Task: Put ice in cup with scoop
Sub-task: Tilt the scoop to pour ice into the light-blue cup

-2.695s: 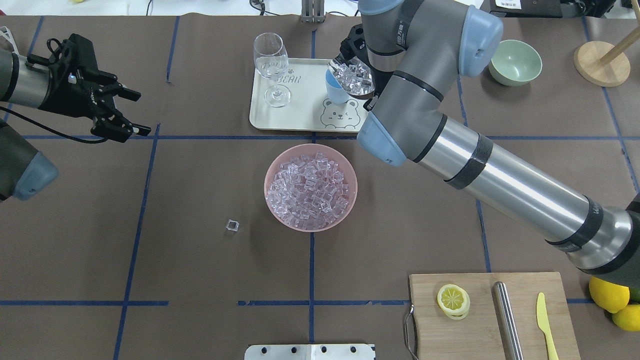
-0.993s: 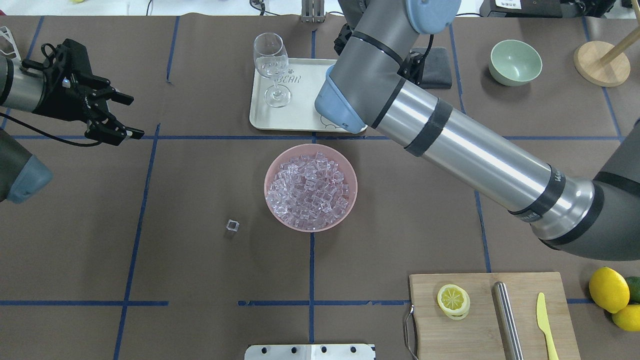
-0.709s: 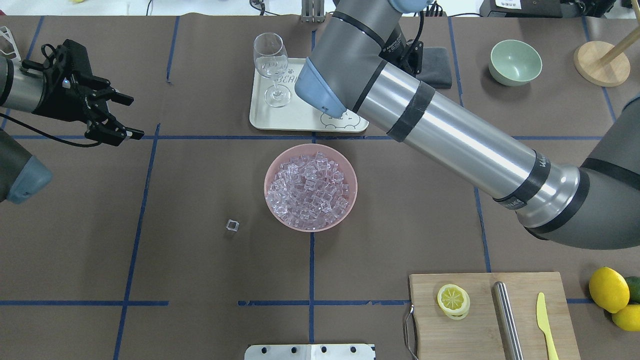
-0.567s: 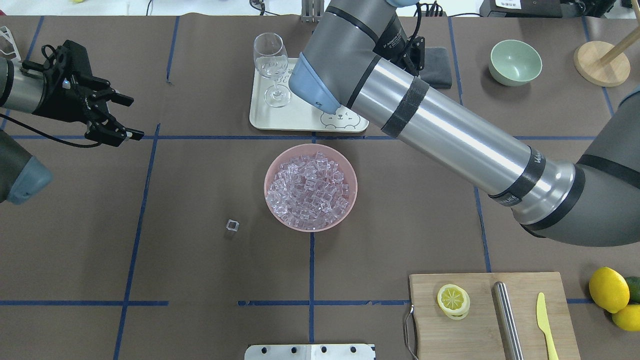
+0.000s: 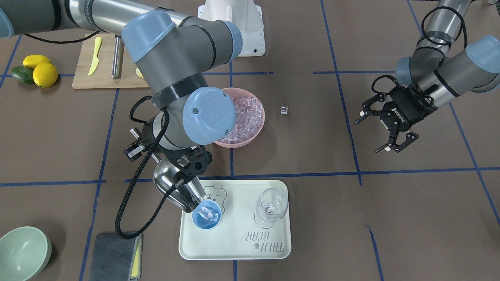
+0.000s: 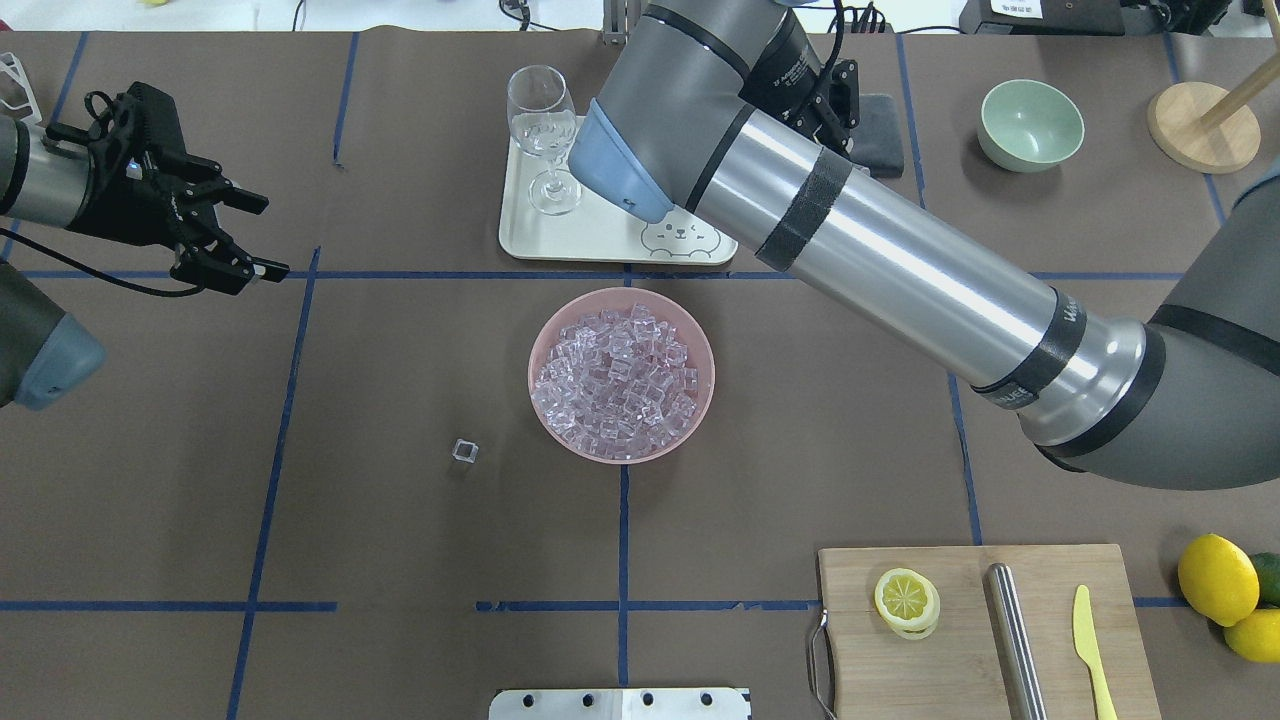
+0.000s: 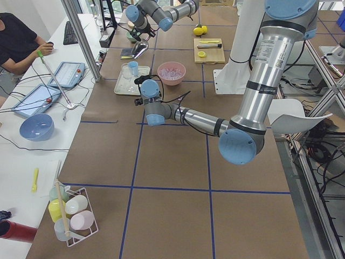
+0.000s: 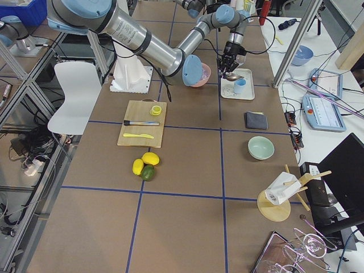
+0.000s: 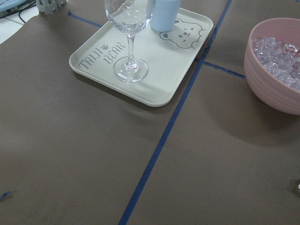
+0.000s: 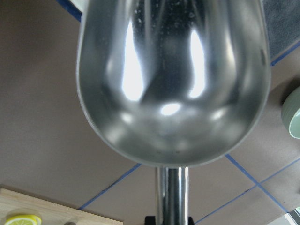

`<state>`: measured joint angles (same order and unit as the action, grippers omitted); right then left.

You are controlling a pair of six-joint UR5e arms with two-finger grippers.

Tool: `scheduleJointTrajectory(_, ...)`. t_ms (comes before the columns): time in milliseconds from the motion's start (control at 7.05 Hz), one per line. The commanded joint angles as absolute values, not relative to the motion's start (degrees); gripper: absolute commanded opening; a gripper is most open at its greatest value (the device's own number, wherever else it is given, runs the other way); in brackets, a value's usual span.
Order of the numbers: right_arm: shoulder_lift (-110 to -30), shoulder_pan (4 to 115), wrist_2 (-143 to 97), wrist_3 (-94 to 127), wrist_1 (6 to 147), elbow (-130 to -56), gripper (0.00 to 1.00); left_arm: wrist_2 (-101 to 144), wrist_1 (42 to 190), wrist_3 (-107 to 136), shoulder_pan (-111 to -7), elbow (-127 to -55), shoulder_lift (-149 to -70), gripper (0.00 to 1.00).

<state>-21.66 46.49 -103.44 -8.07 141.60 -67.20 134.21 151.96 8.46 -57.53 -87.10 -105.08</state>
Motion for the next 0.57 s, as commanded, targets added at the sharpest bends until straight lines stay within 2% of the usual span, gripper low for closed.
scheduleJointTrajectory(0,-21.5,46.5,-102.9,-9.1,142.3,-67.7,0.0,134.2,152.0,8.5,-57.5,-87.2,-105.1,1.0)
scheduleJointTrajectory(142,-22.6,46.8,-103.4,-9.0,142.3,-70.1,0.0,134.2,151.6,9.0,-57.7,-87.4,-105.0,1.0)
scheduleJointTrajectory(284,-26.8,47.2,-103.4,-8.3,142.0,-77.0,0.0,134.1,152.0,9.1,-57.9,-87.5,-104.9,1.0)
scheduleJointTrajectory(425,-34.8,48.0,-103.5,-7.9,141.2,-88.4,0.0,134.0,152.0,9.1,-58.4,-87.7,-103.4,1.0)
